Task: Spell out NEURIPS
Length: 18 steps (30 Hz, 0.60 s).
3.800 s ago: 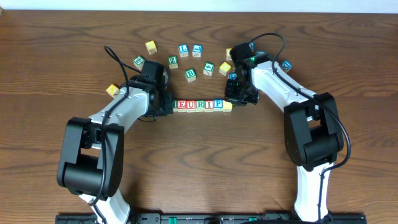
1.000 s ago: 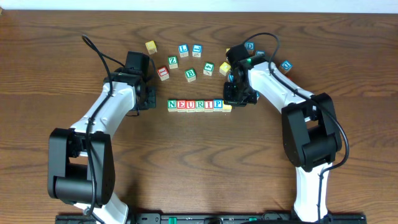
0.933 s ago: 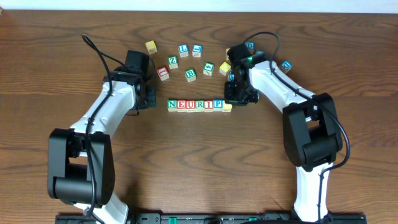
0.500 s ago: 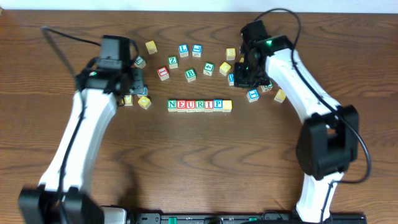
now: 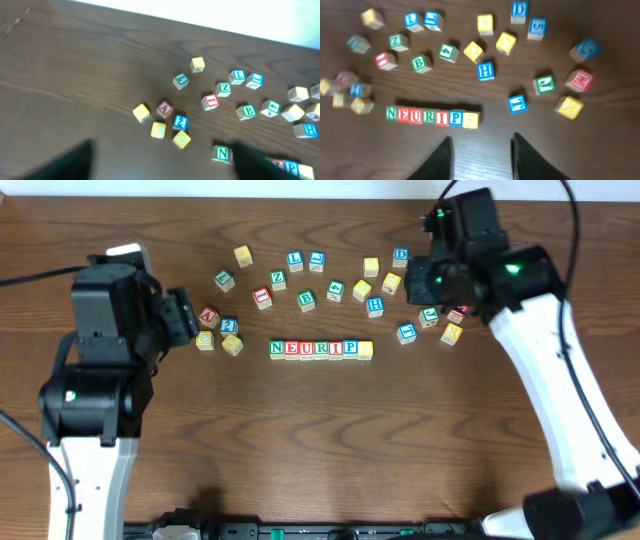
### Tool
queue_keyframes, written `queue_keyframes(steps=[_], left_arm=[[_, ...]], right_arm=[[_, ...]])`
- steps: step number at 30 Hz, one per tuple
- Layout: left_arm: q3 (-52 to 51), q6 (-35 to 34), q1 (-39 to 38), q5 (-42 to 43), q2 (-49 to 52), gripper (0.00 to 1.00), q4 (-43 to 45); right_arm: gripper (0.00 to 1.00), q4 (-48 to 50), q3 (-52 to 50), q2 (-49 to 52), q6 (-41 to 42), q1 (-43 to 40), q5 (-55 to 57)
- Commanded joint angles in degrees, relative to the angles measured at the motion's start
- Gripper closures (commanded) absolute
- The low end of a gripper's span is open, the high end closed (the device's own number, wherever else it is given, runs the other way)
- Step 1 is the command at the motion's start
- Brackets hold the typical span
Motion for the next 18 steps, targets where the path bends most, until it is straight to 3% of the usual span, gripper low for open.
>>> queue_keyframes(steps=[1, 4, 8, 18], left_arm=[[1.03, 0.13, 0.13, -0.72, -0.39, 0.02, -1.64], [1.03, 0.15, 0.13, -0.72, -0.09, 0.02, -2.05], [1.03, 0.13, 0.13, -0.72, 0.33, 0.02, -2.05], [1.03, 0.15, 0.13, -0.72, 0.52, 0.02, -2.05]], right_arm=[[0.46, -0.63, 0.98, -3.74, -0.33, -0.55, 2.05], [0.19, -1.53, 0.98, -5.97, -0.33, -0.55, 4.24], [0.01, -2.71, 0.98, -7.91, -0.31, -0.55, 6.23], [0.01, -2.73, 0.96, -8.72, -0.33, -0.55, 6.23]])
